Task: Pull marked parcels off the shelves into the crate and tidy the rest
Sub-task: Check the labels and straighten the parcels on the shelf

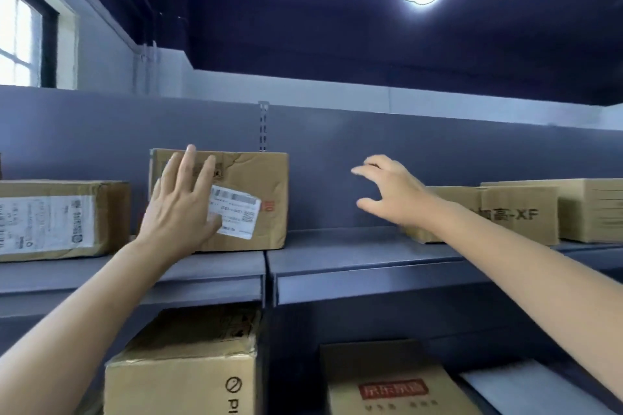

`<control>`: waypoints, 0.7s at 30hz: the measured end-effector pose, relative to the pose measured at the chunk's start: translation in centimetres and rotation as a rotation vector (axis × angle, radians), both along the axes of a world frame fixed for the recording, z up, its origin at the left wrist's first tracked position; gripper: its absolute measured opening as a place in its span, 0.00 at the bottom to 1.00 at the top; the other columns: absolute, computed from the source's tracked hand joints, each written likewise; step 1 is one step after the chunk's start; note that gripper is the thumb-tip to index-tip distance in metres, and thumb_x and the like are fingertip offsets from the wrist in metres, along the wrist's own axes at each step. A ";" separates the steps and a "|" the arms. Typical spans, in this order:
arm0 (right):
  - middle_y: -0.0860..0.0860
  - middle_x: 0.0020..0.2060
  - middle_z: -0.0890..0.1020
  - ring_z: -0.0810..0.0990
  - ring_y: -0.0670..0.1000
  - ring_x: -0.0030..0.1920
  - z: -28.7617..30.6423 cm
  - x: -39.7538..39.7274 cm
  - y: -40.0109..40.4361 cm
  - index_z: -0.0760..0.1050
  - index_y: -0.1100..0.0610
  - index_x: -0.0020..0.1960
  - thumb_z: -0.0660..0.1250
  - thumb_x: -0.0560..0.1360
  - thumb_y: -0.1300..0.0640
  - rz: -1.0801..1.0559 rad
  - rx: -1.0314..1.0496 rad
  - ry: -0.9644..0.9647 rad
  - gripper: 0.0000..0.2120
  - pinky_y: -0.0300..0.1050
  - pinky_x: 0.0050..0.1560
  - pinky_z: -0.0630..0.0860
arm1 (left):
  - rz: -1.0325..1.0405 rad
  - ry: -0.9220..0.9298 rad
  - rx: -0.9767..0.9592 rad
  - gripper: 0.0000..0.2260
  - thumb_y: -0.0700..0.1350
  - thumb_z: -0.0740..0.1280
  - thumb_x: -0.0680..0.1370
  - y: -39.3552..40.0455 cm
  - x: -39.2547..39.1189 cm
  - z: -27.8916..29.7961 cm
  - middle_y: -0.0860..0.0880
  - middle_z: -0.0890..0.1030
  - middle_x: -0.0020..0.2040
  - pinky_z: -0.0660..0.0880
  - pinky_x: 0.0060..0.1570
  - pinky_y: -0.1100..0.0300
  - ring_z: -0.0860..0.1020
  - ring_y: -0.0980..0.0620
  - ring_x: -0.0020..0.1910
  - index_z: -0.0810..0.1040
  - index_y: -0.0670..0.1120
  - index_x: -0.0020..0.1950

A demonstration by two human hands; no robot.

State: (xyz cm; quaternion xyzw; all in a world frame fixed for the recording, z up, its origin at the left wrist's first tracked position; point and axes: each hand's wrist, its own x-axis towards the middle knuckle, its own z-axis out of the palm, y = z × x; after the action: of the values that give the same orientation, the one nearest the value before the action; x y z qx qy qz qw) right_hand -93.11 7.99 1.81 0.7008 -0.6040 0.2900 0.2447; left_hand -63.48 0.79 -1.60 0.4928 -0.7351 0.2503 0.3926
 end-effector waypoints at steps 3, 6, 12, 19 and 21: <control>0.54 0.68 0.65 0.61 0.58 0.69 -0.9 -5.6 3.2 0.71 0.55 0.65 0.65 0.74 0.56 -0.130 -0.029 -0.085 0.20 0.50 0.66 0.62 | -0.119 0.043 0.056 0.35 0.46 0.66 0.75 1.9 -4.2 0.0 0.43 0.43 0.77 0.51 0.72 0.48 0.41 0.43 0.75 0.50 0.45 0.76; 0.54 0.68 0.66 0.60 0.56 0.69 -1.5 -10.3 6.3 0.73 0.56 0.62 0.66 0.74 0.57 -0.209 -0.040 -0.159 0.17 0.49 0.65 0.61 | -0.218 0.060 0.107 0.33 0.47 0.65 0.76 3.8 -8.9 0.0 0.42 0.45 0.77 0.49 0.73 0.49 0.42 0.42 0.75 0.52 0.44 0.76; 0.54 0.66 0.68 0.67 0.54 0.65 -2.5 -17.7 11.2 0.72 0.57 0.63 0.66 0.74 0.57 -0.245 -0.054 -0.307 0.18 0.44 0.59 0.64 | -0.287 0.080 0.248 0.32 0.50 0.63 0.77 7.5 -18.4 -0.7 0.40 0.46 0.77 0.49 0.72 0.50 0.44 0.42 0.75 0.52 0.43 0.75; 0.54 0.68 0.68 0.68 0.53 0.66 -4.8 -24.1 11.7 0.64 0.58 0.70 0.66 0.74 0.57 -0.191 0.007 -0.448 0.26 0.47 0.62 0.67 | -0.377 0.163 0.382 0.30 0.46 0.63 0.77 8.6 -28.4 -1.5 0.43 0.56 0.76 0.56 0.69 0.52 0.52 0.42 0.74 0.54 0.41 0.75; 0.54 0.67 0.70 0.70 0.54 0.65 -5.2 -24.9 11.1 0.63 0.58 0.69 0.66 0.74 0.56 -0.148 0.025 -0.500 0.26 0.44 0.57 0.68 | -0.339 0.187 0.446 0.28 0.45 0.63 0.77 8.3 -30.3 -1.4 0.43 0.60 0.73 0.60 0.66 0.53 0.57 0.41 0.72 0.57 0.39 0.73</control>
State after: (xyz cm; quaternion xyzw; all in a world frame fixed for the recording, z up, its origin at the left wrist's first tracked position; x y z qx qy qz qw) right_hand -118.03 19.09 -3.42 0.5644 -0.6988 0.4280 0.0997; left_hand -93.76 9.14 -3.01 0.4579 -0.8045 -0.0328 0.3768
